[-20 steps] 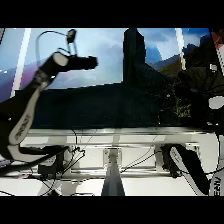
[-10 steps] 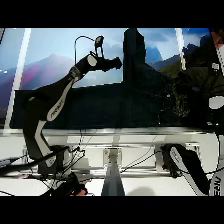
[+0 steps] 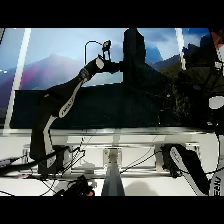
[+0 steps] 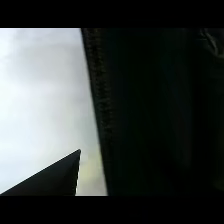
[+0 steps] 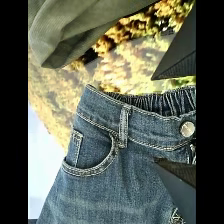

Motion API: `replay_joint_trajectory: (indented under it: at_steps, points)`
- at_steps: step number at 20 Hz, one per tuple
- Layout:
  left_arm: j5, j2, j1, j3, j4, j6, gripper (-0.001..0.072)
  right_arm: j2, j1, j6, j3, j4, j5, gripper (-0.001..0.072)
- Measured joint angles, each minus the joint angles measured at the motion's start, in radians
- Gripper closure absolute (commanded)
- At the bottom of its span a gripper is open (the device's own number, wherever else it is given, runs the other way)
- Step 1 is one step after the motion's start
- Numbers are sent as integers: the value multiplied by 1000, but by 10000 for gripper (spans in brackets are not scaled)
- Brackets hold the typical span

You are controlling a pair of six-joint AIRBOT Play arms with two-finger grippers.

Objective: Fold the clothes and pants, and hang the long-sleeved shirts on hangers.

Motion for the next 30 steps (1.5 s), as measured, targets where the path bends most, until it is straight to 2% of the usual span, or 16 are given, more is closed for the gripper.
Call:
replay_joint_trajectory:
  at_steps: [1, 3, 4, 5, 11, 14, 16, 21, 23, 27, 30]
  points:
    - [1, -3, -8, 1, 0, 0, 363, 0, 0, 0, 0, 0, -1, 160]
    - [6, -10, -24, 3, 0, 0, 412, 0, 0, 0, 0, 0, -2, 160]
    - [8, -12, -32, 4, 0, -2, 564, 0, 0, 0, 0, 0, -2, 160]
    - [8, -15, -37, 3, 1, -3, 685, 0, 0, 0, 0, 0, -2, 160]
    - [20, 14, -4, 4, 9, -9, 691, 0, 0, 0, 0, -10, -2, 161]
    - [2, 78, 30, 5, 74, -8, 690, 0, 0, 0, 0, -19, -2, 161]
    - [-67, 138, 48, 5, 151, -6, 690, 0, 0, 0, 0, -23, -2, 161]
    - [-444, 230, 45, -8, 316, -9, 692, 0, 0, 0, 0, -30, 0, 161]
    - [-546, 246, 12, -47, 352, -24, 692, 0, 0, 1, 0, -39, 7, 161]
    - [-594, 304, -84, -179, 380, -54, 691, -5, 0, 3, 0, -67, 25, 162]
    - [-543, 399, -150, -327, 387, -116, 690, -44, 0, 20, 0, -76, 26, 162]
